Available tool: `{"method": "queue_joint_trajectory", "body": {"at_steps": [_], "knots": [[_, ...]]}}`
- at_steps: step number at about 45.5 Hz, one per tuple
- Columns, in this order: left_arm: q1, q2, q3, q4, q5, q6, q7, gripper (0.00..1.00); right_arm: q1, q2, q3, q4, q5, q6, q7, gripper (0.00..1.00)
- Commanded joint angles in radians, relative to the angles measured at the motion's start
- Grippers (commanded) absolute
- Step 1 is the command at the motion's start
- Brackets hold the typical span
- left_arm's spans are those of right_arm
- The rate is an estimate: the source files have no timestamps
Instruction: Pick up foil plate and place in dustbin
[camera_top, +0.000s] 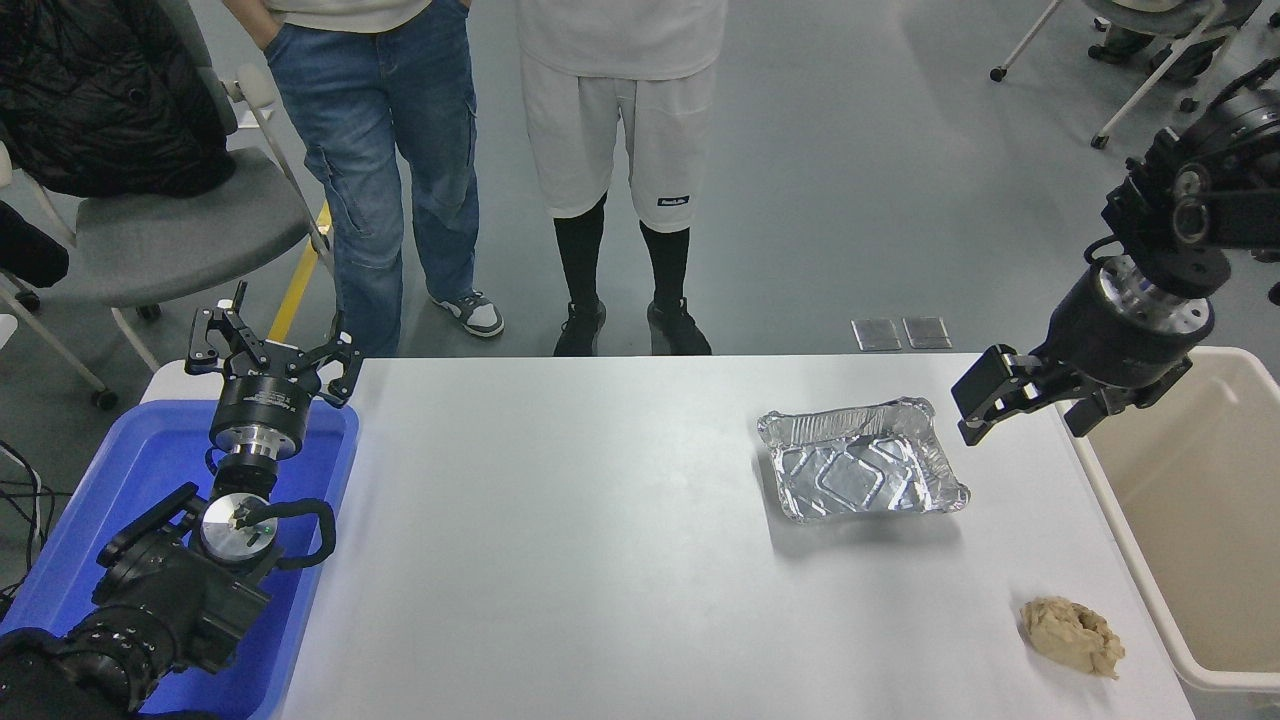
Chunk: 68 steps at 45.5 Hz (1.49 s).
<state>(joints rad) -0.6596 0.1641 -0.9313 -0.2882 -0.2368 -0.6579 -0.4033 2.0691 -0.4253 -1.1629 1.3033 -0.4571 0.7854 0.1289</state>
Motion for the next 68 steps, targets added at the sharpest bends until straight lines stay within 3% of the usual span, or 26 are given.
{"method": "queue_joint_trajectory", "body": {"at_steps": [1, 68], "knots": [[0.000, 0.000, 0.000, 0.000, 0.001, 0.001, 0.000, 0.99, -0.001, 0.002, 0.003, -0.013, 0.000, 0.000, 0.000, 1.00], [0.001, 0.000, -0.001, 0.000, -0.001, 0.000, 0.000, 0.99, -0.035, -0.001, 0.017, -0.016, 0.000, 0.000, 0.000, 1.00]]}}
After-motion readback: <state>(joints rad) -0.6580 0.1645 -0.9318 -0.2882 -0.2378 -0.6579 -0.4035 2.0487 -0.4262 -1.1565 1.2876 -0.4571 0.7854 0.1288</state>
